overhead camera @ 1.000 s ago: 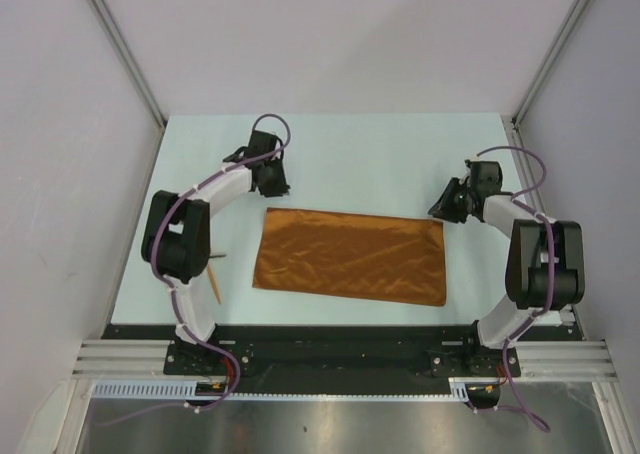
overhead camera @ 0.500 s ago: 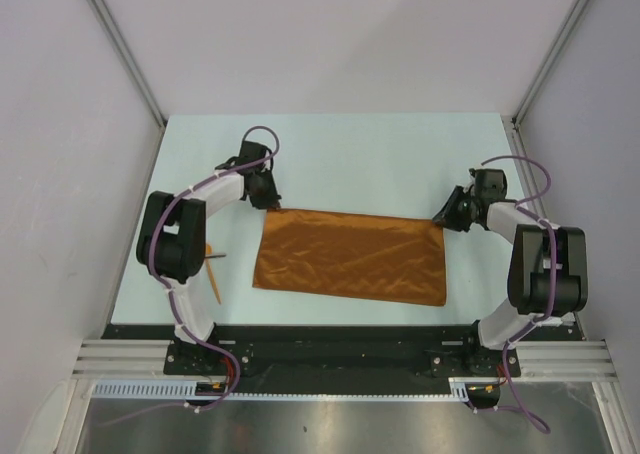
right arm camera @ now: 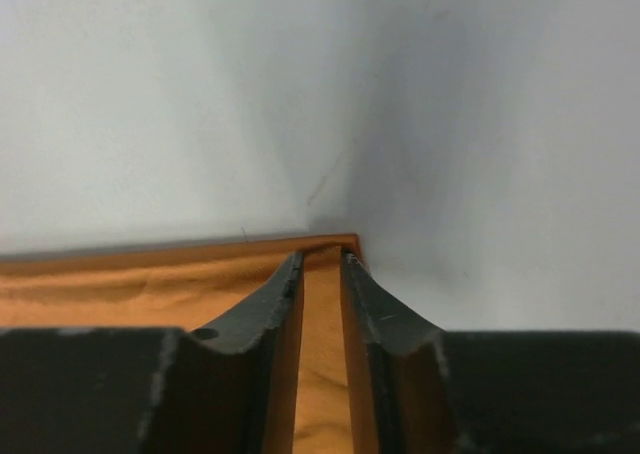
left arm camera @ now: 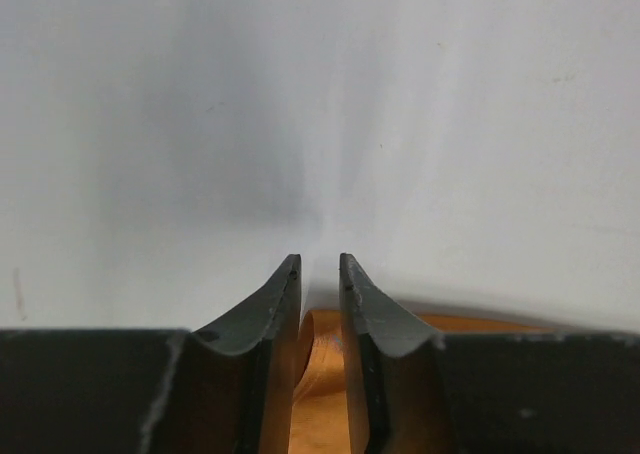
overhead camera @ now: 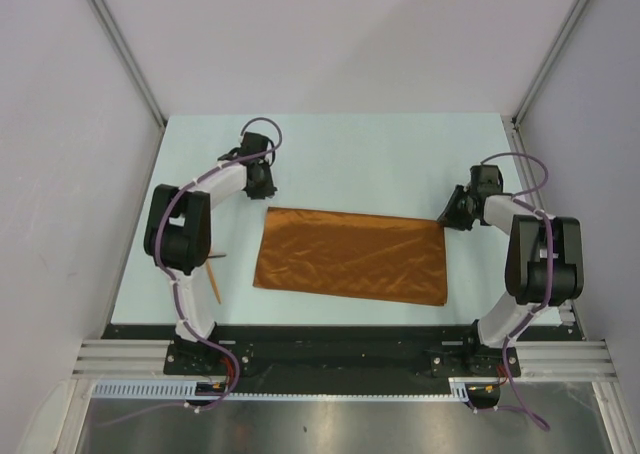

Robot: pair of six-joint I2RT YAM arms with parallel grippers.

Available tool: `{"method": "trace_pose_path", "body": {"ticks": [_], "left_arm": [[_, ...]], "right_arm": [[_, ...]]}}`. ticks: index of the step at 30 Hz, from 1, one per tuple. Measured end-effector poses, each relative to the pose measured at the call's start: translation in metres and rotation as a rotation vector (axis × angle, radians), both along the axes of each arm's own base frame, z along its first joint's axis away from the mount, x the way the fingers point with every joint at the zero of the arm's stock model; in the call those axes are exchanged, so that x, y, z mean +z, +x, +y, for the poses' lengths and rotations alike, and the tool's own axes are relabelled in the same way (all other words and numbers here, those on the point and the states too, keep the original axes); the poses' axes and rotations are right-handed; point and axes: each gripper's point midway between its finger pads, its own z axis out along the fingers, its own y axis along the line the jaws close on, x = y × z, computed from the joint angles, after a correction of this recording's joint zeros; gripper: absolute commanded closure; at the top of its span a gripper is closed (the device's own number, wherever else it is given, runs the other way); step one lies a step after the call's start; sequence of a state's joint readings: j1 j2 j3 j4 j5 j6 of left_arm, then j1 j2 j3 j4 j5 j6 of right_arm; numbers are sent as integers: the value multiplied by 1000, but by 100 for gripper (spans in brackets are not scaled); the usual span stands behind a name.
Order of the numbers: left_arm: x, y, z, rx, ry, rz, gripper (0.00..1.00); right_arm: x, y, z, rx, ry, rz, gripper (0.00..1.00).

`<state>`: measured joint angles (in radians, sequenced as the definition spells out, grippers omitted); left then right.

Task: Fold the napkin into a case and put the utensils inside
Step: Smooth out the rectangle-folded napkin at the center of the board, then pick up the rectangle-folded napkin from the center of the board.

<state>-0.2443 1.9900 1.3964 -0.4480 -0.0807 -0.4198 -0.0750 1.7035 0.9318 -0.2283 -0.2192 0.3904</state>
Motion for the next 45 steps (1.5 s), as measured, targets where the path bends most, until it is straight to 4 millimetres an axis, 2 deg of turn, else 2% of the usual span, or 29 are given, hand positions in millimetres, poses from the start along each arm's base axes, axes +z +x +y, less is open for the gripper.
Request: {"method": "trace_pose_path", "body": {"ticks": [2,4,7,9,11,13,18,22,25,26,27,30,33,35,36,38,41,45], "left_arm": [[12,0,3,-3,31,-28,73],[33,-5,-1,-16,33,-78,74],[58,-28,-13,-51,-16,-133,77],[65,-46,-23,-78,-68,-144,81],[57,-58,-29,-91,-101,-118,82],[41,-62,-29,-85,-109,-73,82],[-14,-61,-6,-14,-82,74,81],[-12,-33,6,31,-82,61,80],[-13,-22,11,47,-73,55,75],[-13,-21,13,48,-64,53,71],[-13,-21,14,45,-56,54,68],[-9,-24,11,28,-35,46,58],[7,-37,-2,-14,-29,29,53],[26,-46,-17,-54,-39,-6,51],[38,-51,-26,-79,-49,-34,50],[65,-68,-44,-136,-71,-95,50],[100,-97,-68,-222,-115,-188,50],[123,-136,-86,-315,-159,-251,51]], "right_arm": [[6,-5,-3,-10,-40,8,66],[18,-11,-2,-11,-70,1,57],[42,-18,3,2,-106,-40,53],[56,-20,12,25,-108,-77,53],[66,-22,25,63,-81,-119,53],[66,-25,37,99,-37,-125,53],[34,-23,47,133,43,-51,55],[4,-24,34,99,55,24,54],[3,-18,20,68,18,27,49],[3,-15,15,57,-9,25,44],[4,-15,12,51,-34,25,35],[9,-20,6,38,-119,39,20],[23,-33,11,53,-190,54,19],[36,-42,19,78,-201,45,21],[40,-46,22,83,-198,43,27],[47,-56,27,84,-190,38,29],[40,-78,31,72,-195,84,33],[19,-110,36,81,-242,183,35]]}}
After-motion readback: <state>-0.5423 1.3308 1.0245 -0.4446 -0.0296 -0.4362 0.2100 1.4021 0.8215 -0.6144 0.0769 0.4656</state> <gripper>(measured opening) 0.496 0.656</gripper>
